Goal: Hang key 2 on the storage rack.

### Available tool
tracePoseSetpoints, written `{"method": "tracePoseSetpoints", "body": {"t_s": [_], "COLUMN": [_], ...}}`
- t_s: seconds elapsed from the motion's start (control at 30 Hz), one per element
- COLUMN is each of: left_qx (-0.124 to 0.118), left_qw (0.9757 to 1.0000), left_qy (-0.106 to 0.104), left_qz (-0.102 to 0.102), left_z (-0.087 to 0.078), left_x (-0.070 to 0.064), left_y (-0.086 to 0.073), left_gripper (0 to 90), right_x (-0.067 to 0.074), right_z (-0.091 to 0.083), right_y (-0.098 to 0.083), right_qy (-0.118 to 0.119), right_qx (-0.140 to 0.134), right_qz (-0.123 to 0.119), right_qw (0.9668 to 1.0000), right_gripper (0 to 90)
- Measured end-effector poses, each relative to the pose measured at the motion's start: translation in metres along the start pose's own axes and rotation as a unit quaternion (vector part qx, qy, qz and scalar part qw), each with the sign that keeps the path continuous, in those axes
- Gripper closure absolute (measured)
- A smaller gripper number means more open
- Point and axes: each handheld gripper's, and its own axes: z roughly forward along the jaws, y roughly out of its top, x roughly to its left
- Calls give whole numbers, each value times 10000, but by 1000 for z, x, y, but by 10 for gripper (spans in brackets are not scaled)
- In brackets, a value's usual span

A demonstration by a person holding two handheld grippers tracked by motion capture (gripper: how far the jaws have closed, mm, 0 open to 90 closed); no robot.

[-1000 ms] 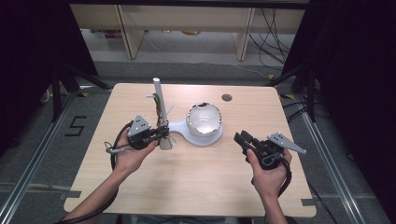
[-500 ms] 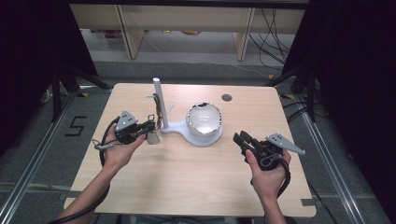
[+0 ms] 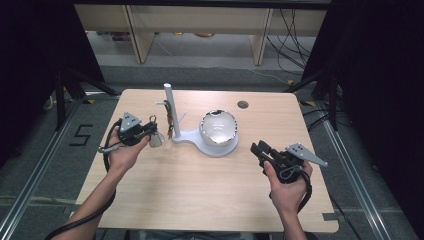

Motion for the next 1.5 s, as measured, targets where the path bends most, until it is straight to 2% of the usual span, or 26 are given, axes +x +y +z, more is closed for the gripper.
{"method": "tracePoseSetpoints", "body": {"t_s": [0.33,0.4,0.43,0.47,0.5,0.93,1.03,1.13,1.17,1.2,1.23,1.27,1.43,1.5], "left_qx": [-74,-91,-86,-86,-76,-51,-66,-64,-64,-76,-71,-69,-85,-72], "left_qw": [9998,9997,9995,9995,9992,9975,9965,9960,9958,9956,9955,9954,9950,9948], "left_qy": [191,226,279,279,349,620,694,721,743,756,777,784,831,849], "left_qz": [32,78,139,139,185,338,464,515,540,541,534,546,554,553], "left_z": [19,23,26,26,30,55,62,65,66,67,69,70,74,74], "left_x": [8,8,8,8,10,16,15,14,14,13,13,13,13,13], "left_y": [7,9,10,10,11,15,17,18,18,19,19,18,18,18], "left_gripper": [812,812,811,812,812,811,811,811,811,811,811,811,811,811], "right_x": [0,0,2,2,0,1,1,0,2,2,-1,0,-1,0], "right_z": [0,-1,-1,-1,0,-1,-1,-1,-2,-2,-2,-2,-2,-2], "right_y": [0,0,-1,-1,0,0,1,0,0,0,1,0,0,0], "right_qy": [-30,-24,-28,-28,-21,0,-8,-10,2,2,-14,9,-15,9], "right_qx": [-31,-17,-14,-14,-35,-41,-50,-42,-8,-8,-60,-43,-51,-33], "right_qz": [-45,-29,109,109,-60,-20,-24,-25,129,129,-53,18,-55,22], "right_qw": [10000,10000,9999,9999,10000,10000,10000,10000,9999,9999,10000,10000,10000,10000], "right_gripper": [640,640,640,640,640,639,639,638,638,638,639,638,638,637]}}
